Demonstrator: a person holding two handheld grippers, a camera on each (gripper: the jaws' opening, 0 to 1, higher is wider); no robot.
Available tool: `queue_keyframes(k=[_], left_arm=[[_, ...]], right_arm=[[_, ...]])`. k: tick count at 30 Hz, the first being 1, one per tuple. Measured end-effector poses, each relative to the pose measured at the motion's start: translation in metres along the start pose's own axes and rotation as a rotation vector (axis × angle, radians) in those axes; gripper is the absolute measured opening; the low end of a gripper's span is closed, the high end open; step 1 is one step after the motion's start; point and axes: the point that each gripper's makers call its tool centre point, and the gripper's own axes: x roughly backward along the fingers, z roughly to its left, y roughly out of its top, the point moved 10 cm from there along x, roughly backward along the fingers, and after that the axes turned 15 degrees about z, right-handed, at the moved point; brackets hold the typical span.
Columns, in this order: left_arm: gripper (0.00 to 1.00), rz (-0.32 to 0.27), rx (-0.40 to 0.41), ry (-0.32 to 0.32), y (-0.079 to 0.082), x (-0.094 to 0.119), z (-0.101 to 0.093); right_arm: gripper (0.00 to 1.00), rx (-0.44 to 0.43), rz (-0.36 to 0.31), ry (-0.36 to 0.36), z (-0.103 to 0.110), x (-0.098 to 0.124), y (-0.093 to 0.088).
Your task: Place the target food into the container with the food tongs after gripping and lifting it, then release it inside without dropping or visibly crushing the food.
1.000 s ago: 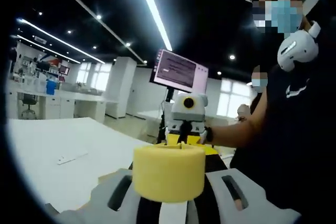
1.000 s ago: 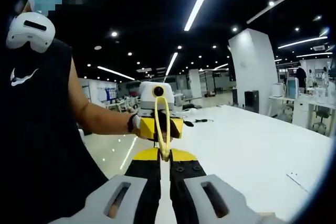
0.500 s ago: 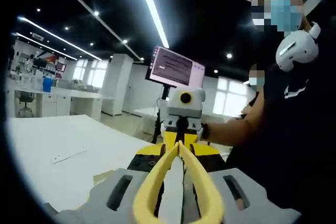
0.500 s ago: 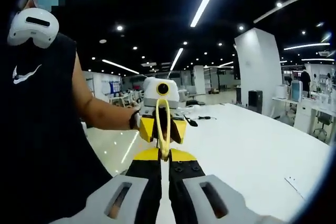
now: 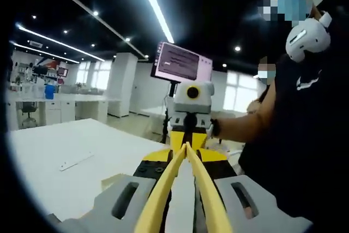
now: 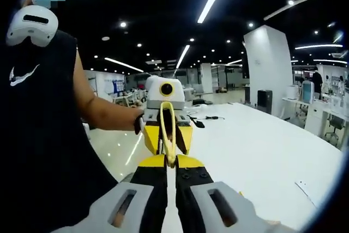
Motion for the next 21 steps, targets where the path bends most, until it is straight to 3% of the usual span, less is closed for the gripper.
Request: queue_keyframes(k=[4,8,12,14,15,21], left_arm=[[0.17,0.012,0.031,-0.008,-0.001,0.002,0.005],[0.19,0.041,0.024,0.002,-0.008,0.003,0.006],[0.20,0.035,0.037,-0.001,-0.009,0.007,0.007],[0.22,0.007,0.042,0.025,-0.007,0.010,0.010],[0.23,-0.018,0.052,0.029,-0.004,0.011,0.010],[0.24,-0.029,0.042,0.056,-0.003,0.011,0.014]], right_arm=[[0.08,-0.040,-0.013,0.010,-0.002,-0.002,-0.003],[0.14,-0.054,0.023,0.008,-0.002,-0.006,-0.010],[0.18,-0.045,-0.004,0.001,-0.003,-0.007,-0.011],[0.24,-0.026,-0.045,-0.033,-0.007,-0.006,-0.010],[0.24,-0.060,-0.062,-0.044,-0.008,-0.006,-0.010],[0.27,-0.034,-0.026,-0.086,-0.008,-0.009,-0.013]])
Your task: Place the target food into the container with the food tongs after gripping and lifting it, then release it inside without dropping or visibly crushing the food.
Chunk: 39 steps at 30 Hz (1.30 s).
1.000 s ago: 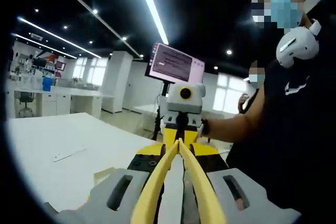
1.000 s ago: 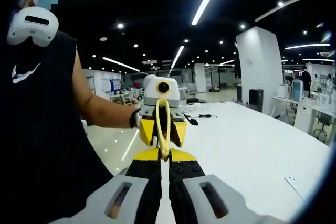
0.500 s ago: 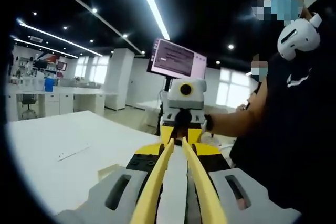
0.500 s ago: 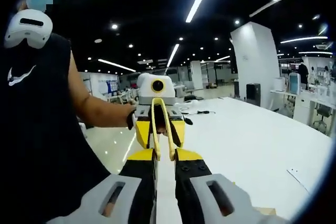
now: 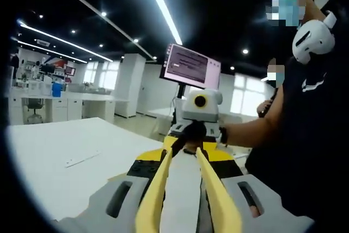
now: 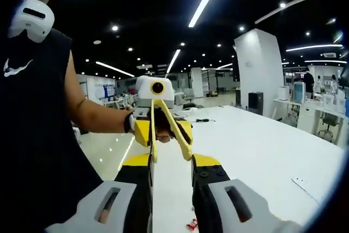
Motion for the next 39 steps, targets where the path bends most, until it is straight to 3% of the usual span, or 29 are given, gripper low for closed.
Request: queue_keyframes(k=[3,6,7,10,13,16,18,20,21,22,23,27,29,39], left_arm=[[0.24,0.007,-0.003,0.009,0.002,0.001,0.001],[0.25,0.012,0.002,0.022,0.003,0.004,0.004],[0.25,0.013,-0.006,0.030,0.003,0.004,0.005],[0.25,0.022,-0.023,0.044,0.002,0.007,0.007],[0.25,0.022,-0.022,0.062,-0.001,0.012,0.011],[0.25,0.045,-0.022,0.118,-0.007,0.017,0.017],[0.26,0.065,-0.046,0.195,-0.009,0.022,0.018],[0.26,0.084,-0.061,0.255,-0.013,0.025,0.019],[0.26,0.098,-0.059,0.292,-0.016,0.026,0.020],[0.26,0.121,-0.036,0.340,-0.021,0.030,0.023],[0.26,0.125,-0.042,0.328,-0.026,0.031,0.023],[0.26,0.162,-0.053,0.396,-0.036,0.038,0.024],[0.26,0.127,-0.044,0.407,-0.037,0.042,0.024],[0.26,0.137,-0.052,0.490,-0.052,0.054,0.026]], right_arm=[[0.29,-0.022,-0.020,-0.031,0.000,0.007,-0.007],[0.36,-0.065,-0.031,-0.137,-0.008,0.020,-0.018],[0.36,-0.082,-0.019,-0.193,-0.012,0.028,-0.024],[0.33,-0.125,-0.005,-0.266,-0.016,0.045,-0.037],[0.47,-0.143,0.030,-0.385,-0.020,0.061,-0.052],[0.53,-0.157,0.033,-0.467,-0.023,0.074,-0.064],[0.57,-0.179,0.028,-0.532,-0.023,0.087,-0.074],[0.67,-0.196,0.021,-0.600,-0.025,0.096,-0.084],[0.75,-0.207,0.019,-0.615,-0.025,0.097,-0.086],[0.90,-0.237,0.017,-0.645,-0.026,0.100,-0.091],[1.00,-0.249,0.008,-0.657,-0.027,0.102,-0.094],[1.00,-0.237,0.075,-0.693,-0.023,0.106,-0.110],[1.00,-0.234,0.109,-0.706,-0.021,0.107,-0.117],[1.00,-0.235,0.162,-0.708,-0.013,0.102,-0.148]])
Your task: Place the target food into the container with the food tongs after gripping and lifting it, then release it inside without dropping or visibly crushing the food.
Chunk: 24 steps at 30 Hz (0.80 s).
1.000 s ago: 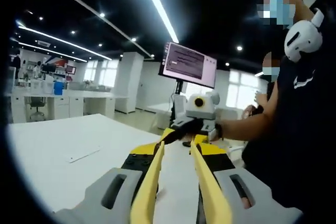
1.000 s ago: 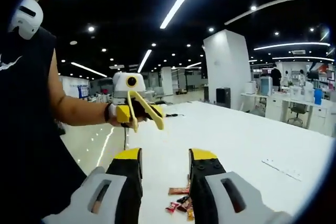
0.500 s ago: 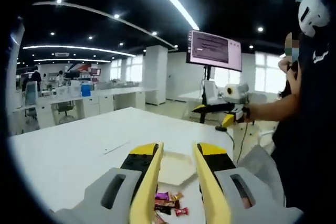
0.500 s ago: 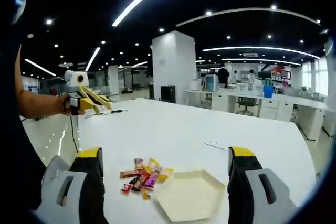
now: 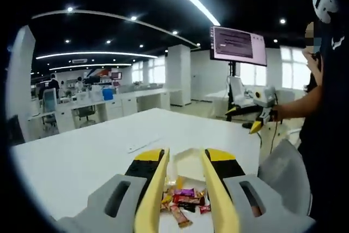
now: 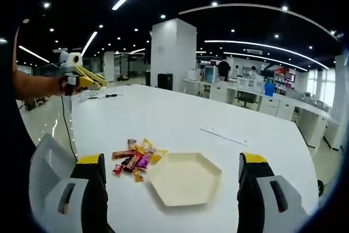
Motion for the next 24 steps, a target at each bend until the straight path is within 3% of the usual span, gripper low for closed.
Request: queue_keyframes(k=[6,9,24], left_arm=[[0.26,0.014,0.022,0.017,-0.018,-0.002,0.000],[0.26,0.020,0.019,0.029,-0.021,-0.003,-0.001],[0.25,0.088,0.055,0.001,-0.044,-0.017,-0.006]], right_arm=[[0.99,-0.014,0.006,-0.059,0.010,-0.005,-0.023],[0.99,-0.101,0.026,-0.036,0.019,-0.007,-0.035],[0.99,-0.124,0.041,-0.052,0.041,-0.009,-0.064]])
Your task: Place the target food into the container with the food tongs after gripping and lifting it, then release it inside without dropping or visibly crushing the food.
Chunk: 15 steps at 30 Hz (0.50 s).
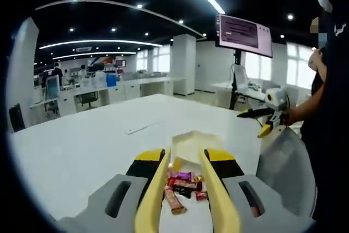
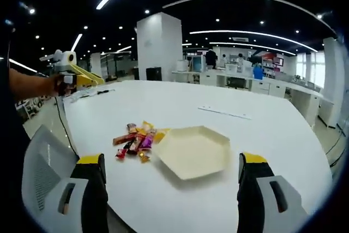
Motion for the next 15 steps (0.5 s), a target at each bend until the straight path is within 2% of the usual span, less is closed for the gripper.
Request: queue_keyframes(k=[5,15], left_arm=[[0.25,0.041,0.000,-0.022,-0.012,-0.008,-0.005],[0.24,0.113,-0.015,-0.054,-0.032,-0.024,-0.009]], right_arm=[[0.99,0.017,0.023,-0.010,0.006,0.001,-0.008],[0.99,0.006,0.001,-0.018,0.009,0.000,0.002]])
